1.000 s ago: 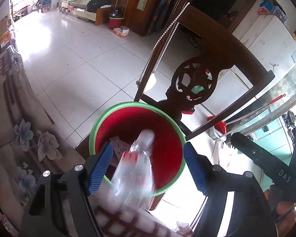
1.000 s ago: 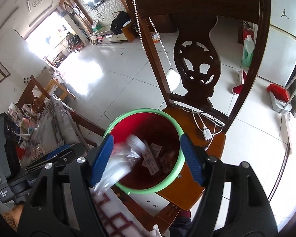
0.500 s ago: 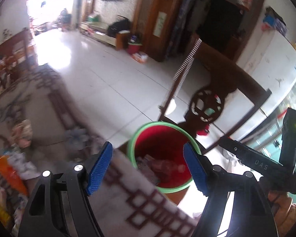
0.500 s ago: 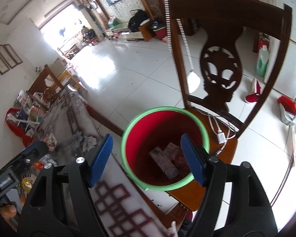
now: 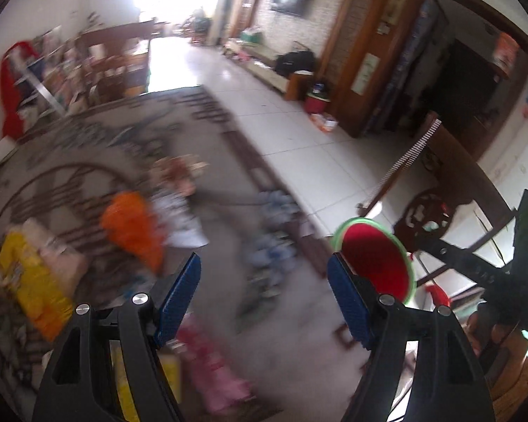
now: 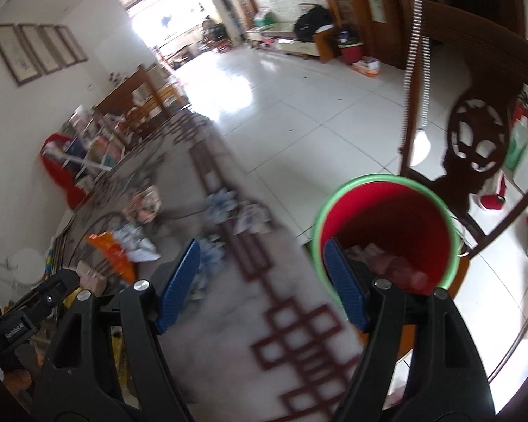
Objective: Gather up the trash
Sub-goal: 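Return to the table and grasp the yellow iced tea carton with the left tool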
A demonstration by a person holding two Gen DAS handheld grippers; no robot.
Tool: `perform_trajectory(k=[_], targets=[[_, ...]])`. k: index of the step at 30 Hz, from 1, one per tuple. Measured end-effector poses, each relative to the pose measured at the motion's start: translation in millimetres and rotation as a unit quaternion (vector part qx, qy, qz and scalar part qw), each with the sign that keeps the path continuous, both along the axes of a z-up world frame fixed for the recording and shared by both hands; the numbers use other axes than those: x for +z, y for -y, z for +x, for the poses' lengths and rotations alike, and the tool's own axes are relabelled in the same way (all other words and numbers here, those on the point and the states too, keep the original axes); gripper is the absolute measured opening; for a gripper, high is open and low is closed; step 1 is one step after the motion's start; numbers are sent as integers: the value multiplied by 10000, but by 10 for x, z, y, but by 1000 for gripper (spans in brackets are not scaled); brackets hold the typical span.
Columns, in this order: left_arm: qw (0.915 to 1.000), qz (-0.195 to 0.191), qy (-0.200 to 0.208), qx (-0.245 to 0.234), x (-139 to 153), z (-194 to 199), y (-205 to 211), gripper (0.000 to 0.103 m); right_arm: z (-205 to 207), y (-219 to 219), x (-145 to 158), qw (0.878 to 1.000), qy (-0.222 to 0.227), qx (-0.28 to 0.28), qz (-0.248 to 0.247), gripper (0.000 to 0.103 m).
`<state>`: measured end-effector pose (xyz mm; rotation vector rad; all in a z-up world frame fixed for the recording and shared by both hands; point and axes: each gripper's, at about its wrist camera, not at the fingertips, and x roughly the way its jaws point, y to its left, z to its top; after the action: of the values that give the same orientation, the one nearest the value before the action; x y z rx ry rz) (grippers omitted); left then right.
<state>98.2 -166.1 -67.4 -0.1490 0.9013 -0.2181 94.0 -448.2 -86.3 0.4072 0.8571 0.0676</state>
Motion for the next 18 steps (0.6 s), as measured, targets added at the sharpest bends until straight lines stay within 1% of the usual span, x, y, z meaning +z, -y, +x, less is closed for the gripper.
perform_trajectory(k=[1, 5, 7, 9, 11, 14, 16, 18], targets=[[10000, 10, -10, 83, -18, -23, -109, 71, 6, -139, 8, 9999, -2, 102, -20, 71], [9975, 33, -132, 689, -129, -93, -757, 71, -40, -518, 26, 9993, -21, 354, -79, 71], [9943, 33, -231, 1042, -206, -129, -1112, 71, -85, -701, 31, 9989, -41, 462, -116, 71], [9885, -9, -434, 1448, -331, -123, -1488, 71, -132, -859, 33, 9985, -56, 530, -144, 71], [9828, -137, -649, 1721, -489, -105, -1815, 69, -191, -1011, 43, 9982, -69, 572, -162, 71], [9774, -345, -830, 1914, -661, -69, -2131, 69, -282, -1168, 55, 9982, -65, 561, -191, 71], [9753, -457, -926, 1950, -757, -15, -2264, 69, -334, -1230, 57, 9984, -69, 524, -193, 71], [9747, -489, -987, 1946, -806, 29, -2324, 69, -375, -1283, 65, 9987, -73, 472, -191, 71]])
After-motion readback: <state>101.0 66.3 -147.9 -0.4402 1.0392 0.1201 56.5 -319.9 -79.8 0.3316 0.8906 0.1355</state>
